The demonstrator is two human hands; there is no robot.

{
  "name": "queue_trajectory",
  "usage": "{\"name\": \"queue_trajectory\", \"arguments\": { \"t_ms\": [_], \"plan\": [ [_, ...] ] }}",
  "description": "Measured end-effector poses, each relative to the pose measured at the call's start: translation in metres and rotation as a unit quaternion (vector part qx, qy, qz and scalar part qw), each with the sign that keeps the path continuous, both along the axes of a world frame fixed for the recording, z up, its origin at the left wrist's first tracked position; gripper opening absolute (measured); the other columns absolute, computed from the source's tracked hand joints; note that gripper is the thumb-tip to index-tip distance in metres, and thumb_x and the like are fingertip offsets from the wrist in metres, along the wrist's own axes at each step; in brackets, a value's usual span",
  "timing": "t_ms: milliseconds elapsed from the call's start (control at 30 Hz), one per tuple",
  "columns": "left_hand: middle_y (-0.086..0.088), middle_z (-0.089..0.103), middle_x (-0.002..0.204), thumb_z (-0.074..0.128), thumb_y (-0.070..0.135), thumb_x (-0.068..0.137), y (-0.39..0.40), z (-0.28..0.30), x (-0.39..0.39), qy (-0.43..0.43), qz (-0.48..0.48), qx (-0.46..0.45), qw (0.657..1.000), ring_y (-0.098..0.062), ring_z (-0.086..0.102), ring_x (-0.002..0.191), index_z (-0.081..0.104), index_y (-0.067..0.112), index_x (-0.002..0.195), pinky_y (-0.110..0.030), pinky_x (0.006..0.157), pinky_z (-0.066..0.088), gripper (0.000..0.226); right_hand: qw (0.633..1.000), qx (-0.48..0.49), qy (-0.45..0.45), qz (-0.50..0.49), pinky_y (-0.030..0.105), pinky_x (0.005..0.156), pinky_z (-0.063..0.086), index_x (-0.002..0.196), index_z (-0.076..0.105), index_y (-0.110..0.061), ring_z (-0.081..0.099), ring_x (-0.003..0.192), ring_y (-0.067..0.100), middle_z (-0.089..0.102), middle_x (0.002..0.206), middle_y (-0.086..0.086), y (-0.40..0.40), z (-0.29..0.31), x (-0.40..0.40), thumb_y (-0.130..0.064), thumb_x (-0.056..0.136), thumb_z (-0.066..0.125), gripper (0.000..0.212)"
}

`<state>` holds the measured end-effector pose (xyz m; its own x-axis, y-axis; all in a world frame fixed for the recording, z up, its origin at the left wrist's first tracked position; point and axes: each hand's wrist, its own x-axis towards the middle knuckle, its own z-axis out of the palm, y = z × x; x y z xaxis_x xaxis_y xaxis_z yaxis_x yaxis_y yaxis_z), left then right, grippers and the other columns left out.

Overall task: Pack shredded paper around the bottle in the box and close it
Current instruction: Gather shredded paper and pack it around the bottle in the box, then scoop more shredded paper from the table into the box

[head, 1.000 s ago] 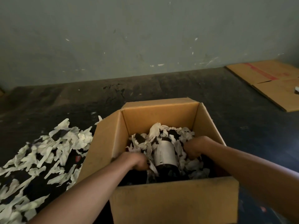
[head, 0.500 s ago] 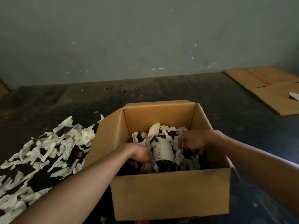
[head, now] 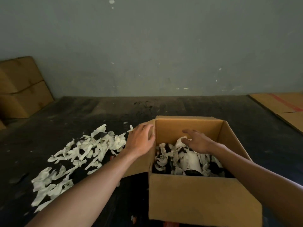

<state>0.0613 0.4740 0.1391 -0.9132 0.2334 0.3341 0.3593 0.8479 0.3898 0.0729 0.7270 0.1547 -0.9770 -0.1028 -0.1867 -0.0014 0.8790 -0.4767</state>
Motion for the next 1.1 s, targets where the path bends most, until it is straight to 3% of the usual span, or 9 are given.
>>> {"name": "queue_trajectory", "arguments": {
  "t_ms": [133, 267, 433, 500, 567, 733, 867, 967, 1100],
  "plan": [
    [-0.003, 0.033, 0.155, 0.044, 0.042, 0.098, -0.068, -0.014, 0.028, -0.006, 0.072, 0.007, 0.997, -0.023, 0.029, 0.143, 0.038, 0.026, 0.144, -0.051, 0.11, 0.033, 0.049, 0.999, 0.014, 0.031, 0.011, 0.056, 0.114, 0.028, 0.152, 0.03, -0.029, 0.027, 0.143, 0.038, 0.027, 0.16, 0.009, -0.069, -0.009, 0.011, -0.05, 0.099, 0.043, 0.058],
    [-0.006, 0.03, 0.156, 0.044, 0.044, 0.096, -0.152, -0.034, 0.066, -0.029, 0.111, 0.012, 0.993, -0.024, 0.025, 0.144, 0.033, 0.027, 0.146, -0.05, 0.111, 0.031, 0.054, 0.992, 0.031, 0.111, 0.047, 0.054, 0.118, 0.017, 0.151, 0.03, -0.03, 0.015, 0.148, 0.035, 0.021, 0.162, 0.01, -0.16, -0.021, 0.035, -0.043, 0.098, 0.045, 0.056],
    [-0.006, 0.016, 0.162, 0.049, 0.052, 0.094, -0.251, -0.073, 0.119, -0.129, 0.173, 0.022, 0.976, -0.025, 0.015, 0.148, 0.024, 0.029, 0.152, -0.051, 0.115, 0.024, 0.067, 0.967, -0.005, 0.194, 0.166, 0.051, 0.121, 0.012, 0.15, 0.027, -0.032, 0.0, 0.151, 0.028, 0.01, 0.164, 0.008, -0.263, -0.062, 0.087, -0.04, 0.098, 0.048, 0.057],
    [-0.006, 0.013, 0.163, 0.052, 0.055, 0.092, -0.285, -0.095, 0.142, -0.174, 0.178, 0.033, 0.968, -0.026, 0.014, 0.148, 0.019, 0.031, 0.153, -0.052, 0.116, 0.024, 0.074, 0.964, -0.015, 0.176, 0.2, 0.048, 0.121, 0.016, 0.15, 0.027, -0.035, -0.002, 0.151, 0.025, 0.007, 0.165, 0.004, -0.293, -0.093, 0.111, -0.042, 0.097, 0.051, 0.058],
    [-0.007, 0.009, 0.164, 0.053, 0.06, 0.089, -0.315, -0.121, 0.165, -0.216, 0.171, 0.022, 0.961, -0.028, 0.011, 0.149, 0.012, 0.032, 0.155, -0.053, 0.116, 0.021, 0.083, 0.972, 0.018, 0.118, 0.203, 0.05, 0.121, 0.011, 0.153, 0.021, -0.037, -0.007, 0.151, 0.027, -0.003, 0.166, 0.004, -0.312, -0.129, 0.132, -0.049, 0.095, 0.05, 0.066],
    [-0.008, -0.025, 0.161, 0.055, 0.086, 0.066, -0.36, -0.173, 0.203, -0.347, 0.212, -0.03, 0.913, -0.043, -0.011, 0.146, -0.024, 0.042, 0.148, -0.061, 0.116, 0.006, 0.122, 0.987, 0.104, -0.04, 0.118, 0.068, 0.114, 0.001, 0.146, -0.021, -0.054, -0.024, 0.147, 0.035, -0.034, 0.159, 0.002, -0.32, -0.195, 0.165, -0.076, 0.079, 0.051, 0.1],
    [-0.011, -0.043, 0.151, 0.045, 0.101, 0.044, -0.385, -0.195, 0.212, -0.326, 0.282, -0.037, 0.902, -0.051, -0.016, 0.142, -0.039, 0.044, 0.138, -0.065, 0.114, -0.003, 0.138, 0.991, 0.104, -0.074, 0.044, 0.067, 0.115, -0.004, 0.131, -0.041, -0.055, -0.022, 0.146, 0.039, -0.037, 0.157, 0.009, -0.314, -0.216, 0.178, -0.097, 0.058, 0.042, 0.117],
    [-0.012, -0.045, 0.147, 0.027, 0.107, 0.036, -0.399, -0.205, 0.204, -0.307, 0.301, -0.032, 0.902, -0.053, -0.021, 0.14, -0.043, 0.043, 0.134, -0.064, 0.113, -0.008, 0.137, 0.992, 0.108, -0.063, 0.021, 0.07, 0.111, -0.007, 0.132, -0.043, -0.054, -0.024, 0.146, 0.038, -0.041, 0.153, 0.007, -0.323, -0.225, 0.174, -0.106, 0.047, 0.027, 0.122],
    [-0.016, -0.039, 0.151, 0.017, 0.108, 0.042, -0.416, -0.216, 0.175, -0.282, 0.301, -0.051, 0.91, -0.053, -0.025, 0.138, -0.038, 0.039, 0.14, -0.064, 0.112, -0.012, 0.132, 0.992, 0.117, -0.028, 0.032, 0.076, 0.105, -0.012, 0.137, -0.038, -0.053, -0.033, 0.142, 0.036, -0.044, 0.151, 0.005, -0.36, -0.237, 0.154, -0.108, 0.048, 0.022, 0.121]
  ]
}}
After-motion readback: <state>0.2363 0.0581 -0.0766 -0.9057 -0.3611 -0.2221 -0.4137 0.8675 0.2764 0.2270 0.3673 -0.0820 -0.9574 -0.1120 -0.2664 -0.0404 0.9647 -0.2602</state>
